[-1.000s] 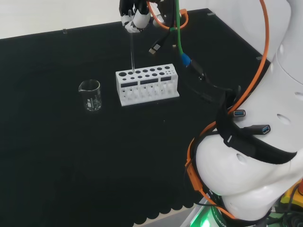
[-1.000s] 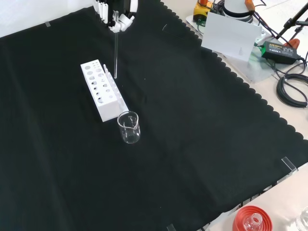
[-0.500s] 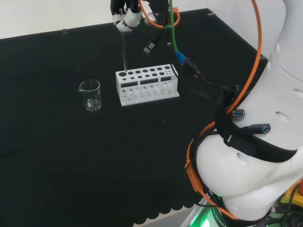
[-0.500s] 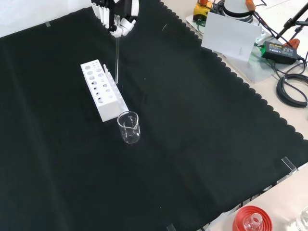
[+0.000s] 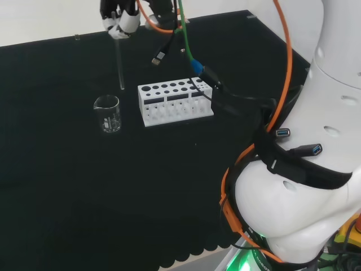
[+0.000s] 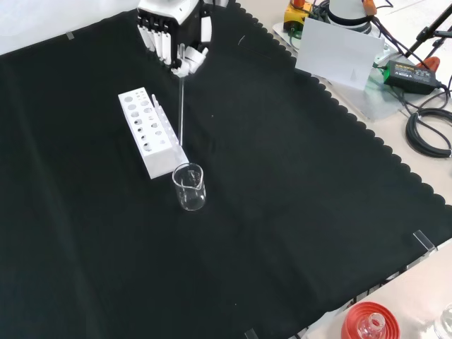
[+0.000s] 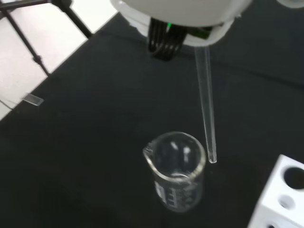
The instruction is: Stir in the beaker to the left of the white test tube rack with the glass rod.
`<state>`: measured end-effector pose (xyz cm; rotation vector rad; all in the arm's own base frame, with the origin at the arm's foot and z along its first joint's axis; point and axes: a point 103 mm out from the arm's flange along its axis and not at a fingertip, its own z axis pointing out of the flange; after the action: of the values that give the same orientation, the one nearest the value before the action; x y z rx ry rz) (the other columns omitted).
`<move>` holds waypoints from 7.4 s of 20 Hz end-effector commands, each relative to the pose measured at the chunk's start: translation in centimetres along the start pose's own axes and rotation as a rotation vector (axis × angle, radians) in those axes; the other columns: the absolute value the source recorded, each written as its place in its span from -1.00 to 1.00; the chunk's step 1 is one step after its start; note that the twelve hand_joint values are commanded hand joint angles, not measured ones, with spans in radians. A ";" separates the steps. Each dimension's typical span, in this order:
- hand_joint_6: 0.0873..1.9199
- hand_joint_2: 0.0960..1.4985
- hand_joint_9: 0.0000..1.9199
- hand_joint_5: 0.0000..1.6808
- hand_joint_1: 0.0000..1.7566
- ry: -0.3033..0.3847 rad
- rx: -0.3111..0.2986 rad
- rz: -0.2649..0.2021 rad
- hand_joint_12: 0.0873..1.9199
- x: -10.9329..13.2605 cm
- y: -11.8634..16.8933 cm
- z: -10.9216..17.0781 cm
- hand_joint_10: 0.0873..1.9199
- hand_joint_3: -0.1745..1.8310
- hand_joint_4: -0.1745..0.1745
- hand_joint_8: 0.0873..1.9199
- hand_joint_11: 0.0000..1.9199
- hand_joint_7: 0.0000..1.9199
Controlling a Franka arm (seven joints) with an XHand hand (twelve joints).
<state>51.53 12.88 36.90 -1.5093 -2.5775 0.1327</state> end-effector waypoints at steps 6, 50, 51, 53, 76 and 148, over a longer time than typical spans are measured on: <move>-0.22 -0.23 0.69 0.32 0.50 -0.016 0.020 -0.110 -0.31 3.9 3.7 1.2 -0.43 -0.05 -1.00 -0.09 0.58 0.34; -0.24 -0.22 0.70 0.33 0.50 0.010 0.074 -0.137 -0.31 -0.6 7.6 8.4 -0.45 -0.06 -1.00 -0.10 0.58 0.34; -0.24 -0.22 0.70 0.33 0.50 0.014 0.078 -0.135 -0.31 -0.7 7.4 8.6 -0.45 -0.06 -1.00 -0.10 0.58 0.34; -0.24 -0.22 0.70 0.33 0.50 0.018 0.090 -0.129 -0.31 -0.8 7.0 9.0 -0.45 -0.06 -1.00 -0.10 0.58 0.34; -0.24 -0.22 0.70 0.33 0.50 0.033 0.127 -0.148 -0.31 -1.7 9.5 8.8 -0.46 -0.06 -1.00 -0.10 0.58 0.34; -0.25 -0.23 0.70 0.33 0.50 0.050 0.199 -0.154 -0.31 0.3 7.3 10.8 -0.47 -0.06 -1.00 -0.11 0.59 0.35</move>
<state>54.64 13.94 25.28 -1.2639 -2.5171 0.3166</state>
